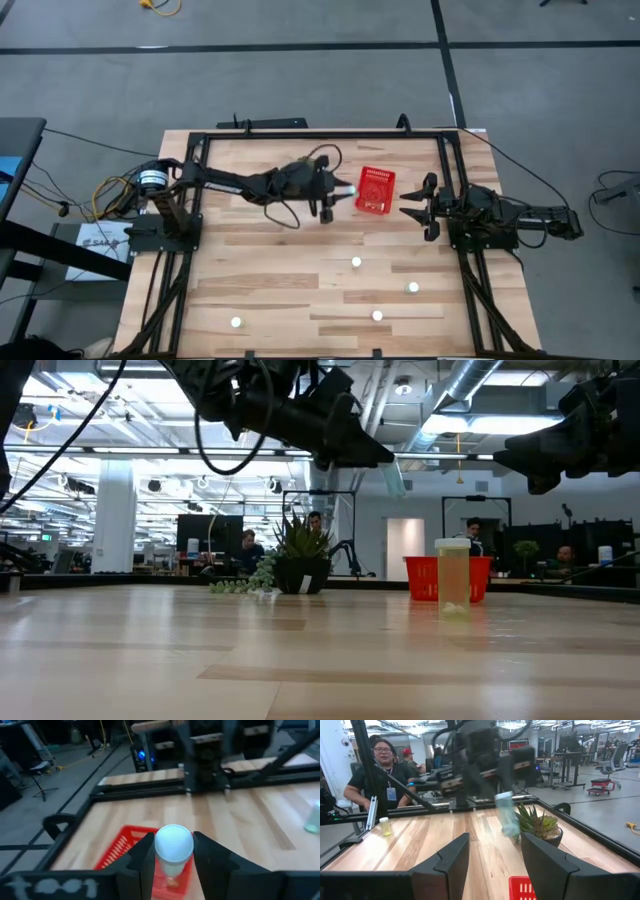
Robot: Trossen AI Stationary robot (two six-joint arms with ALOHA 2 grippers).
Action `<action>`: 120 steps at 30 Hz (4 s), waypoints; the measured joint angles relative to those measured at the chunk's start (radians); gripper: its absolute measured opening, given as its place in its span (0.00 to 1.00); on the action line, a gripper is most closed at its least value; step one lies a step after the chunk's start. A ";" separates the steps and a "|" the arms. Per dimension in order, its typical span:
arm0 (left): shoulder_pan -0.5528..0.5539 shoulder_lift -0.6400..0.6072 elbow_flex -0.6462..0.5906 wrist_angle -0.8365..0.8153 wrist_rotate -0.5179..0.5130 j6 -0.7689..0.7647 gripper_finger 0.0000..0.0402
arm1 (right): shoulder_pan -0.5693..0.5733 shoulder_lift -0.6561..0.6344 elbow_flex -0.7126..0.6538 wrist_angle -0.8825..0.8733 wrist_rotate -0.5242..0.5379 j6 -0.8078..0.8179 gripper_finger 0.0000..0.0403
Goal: Pick and place pill bottles into a basket
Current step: Put the top blue pill bottle into the red basket
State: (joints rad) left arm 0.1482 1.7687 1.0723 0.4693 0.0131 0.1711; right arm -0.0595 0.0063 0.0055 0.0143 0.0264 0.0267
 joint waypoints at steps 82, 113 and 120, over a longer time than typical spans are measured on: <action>0.121 0.271 0.371 -0.212 0.210 -0.027 0.27 | -0.082 0.265 0.015 0.024 0.193 0.099 0.43; 0.108 0.277 0.482 -0.373 0.190 0.047 0.27 | -0.115 0.999 0.254 0.394 0.211 -0.133 0.43; 0.092 0.277 0.482 -0.365 0.191 0.048 0.27 | -0.132 1.050 0.278 0.447 0.210 -0.167 0.43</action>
State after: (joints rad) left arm 0.2404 2.0460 1.5539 0.1047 0.2039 0.2190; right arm -0.1918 1.0559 0.2836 0.4609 0.2367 -0.1405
